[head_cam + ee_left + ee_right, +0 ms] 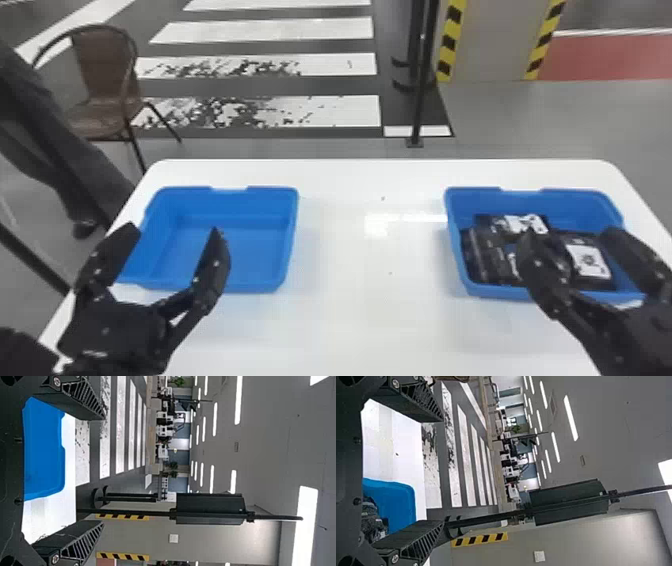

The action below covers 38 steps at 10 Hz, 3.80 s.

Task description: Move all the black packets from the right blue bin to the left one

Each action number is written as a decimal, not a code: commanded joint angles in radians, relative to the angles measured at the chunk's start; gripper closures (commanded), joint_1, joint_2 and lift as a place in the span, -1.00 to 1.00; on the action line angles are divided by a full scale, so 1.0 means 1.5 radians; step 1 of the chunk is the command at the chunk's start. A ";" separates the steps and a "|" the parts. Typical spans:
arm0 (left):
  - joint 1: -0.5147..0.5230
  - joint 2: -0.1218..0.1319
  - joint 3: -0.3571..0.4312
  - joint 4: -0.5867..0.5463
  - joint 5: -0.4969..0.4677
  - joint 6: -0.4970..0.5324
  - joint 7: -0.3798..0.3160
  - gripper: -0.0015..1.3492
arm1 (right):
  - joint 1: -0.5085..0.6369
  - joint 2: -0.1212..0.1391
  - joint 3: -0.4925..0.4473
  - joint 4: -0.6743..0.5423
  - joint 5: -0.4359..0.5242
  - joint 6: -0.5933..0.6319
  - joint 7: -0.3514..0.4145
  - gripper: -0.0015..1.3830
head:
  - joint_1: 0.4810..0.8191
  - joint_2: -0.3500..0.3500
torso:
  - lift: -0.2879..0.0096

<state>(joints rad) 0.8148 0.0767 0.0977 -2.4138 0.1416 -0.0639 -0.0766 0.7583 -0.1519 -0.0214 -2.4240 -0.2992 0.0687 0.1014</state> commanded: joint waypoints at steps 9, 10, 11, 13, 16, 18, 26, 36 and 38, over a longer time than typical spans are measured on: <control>0.000 -0.001 0.004 0.002 0.007 0.000 -0.008 -0.85 | -0.208 0.000 -0.099 0.079 0.081 0.313 0.136 -0.84 | 0.27 0.18 | -0.01; 0.000 -0.001 0.004 0.002 0.008 0.002 -0.008 -0.85 | -0.242 -0.001 -0.115 0.097 0.101 0.360 0.157 -0.84 | 0.27 0.11 | -0.01; 0.000 -0.001 0.005 0.003 0.008 0.003 -0.008 -0.85 | -0.272 -0.004 -0.117 0.110 0.118 0.409 0.168 -0.84 | 0.27 0.03 | -0.01; -0.002 -0.001 0.004 0.003 0.009 0.003 -0.009 -0.85 | -0.337 -0.008 -0.115 0.172 0.154 0.488 0.191 -0.84 | 0.27 -0.07 | -0.01; -0.003 -0.001 0.004 0.005 0.009 0.003 -0.010 -0.85 | -0.386 -0.017 -0.083 0.246 0.158 0.533 0.201 -0.84 | 0.27 -0.10 | -0.01; -0.003 -0.001 0.004 0.007 0.009 0.003 -0.011 -0.85 | -0.407 -0.019 -0.060 0.277 0.160 0.548 0.202 -0.84 | 0.27 -0.08 | -0.01; -0.008 -0.002 0.004 0.015 0.013 -0.005 -0.014 -0.85 | -0.466 -0.031 0.006 0.339 0.168 0.599 0.201 -0.84 | 0.27 0.09 | -0.01; -0.015 -0.004 0.007 0.026 0.019 -0.015 -0.021 -0.84 | -0.502 -0.036 0.044 0.380 0.177 0.659 0.189 0.46 | 0.27 0.11 | -0.01; -0.015 -0.004 0.008 0.029 0.019 -0.018 -0.023 -0.84 | -0.483 -0.035 0.044 0.345 0.170 0.641 0.179 0.52 | 0.27 0.13 | -0.01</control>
<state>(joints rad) 0.7928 0.0705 0.1090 -2.3709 0.1694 -0.0892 -0.1100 0.0226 -0.2047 0.0437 -1.8870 -0.0388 1.0423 0.3694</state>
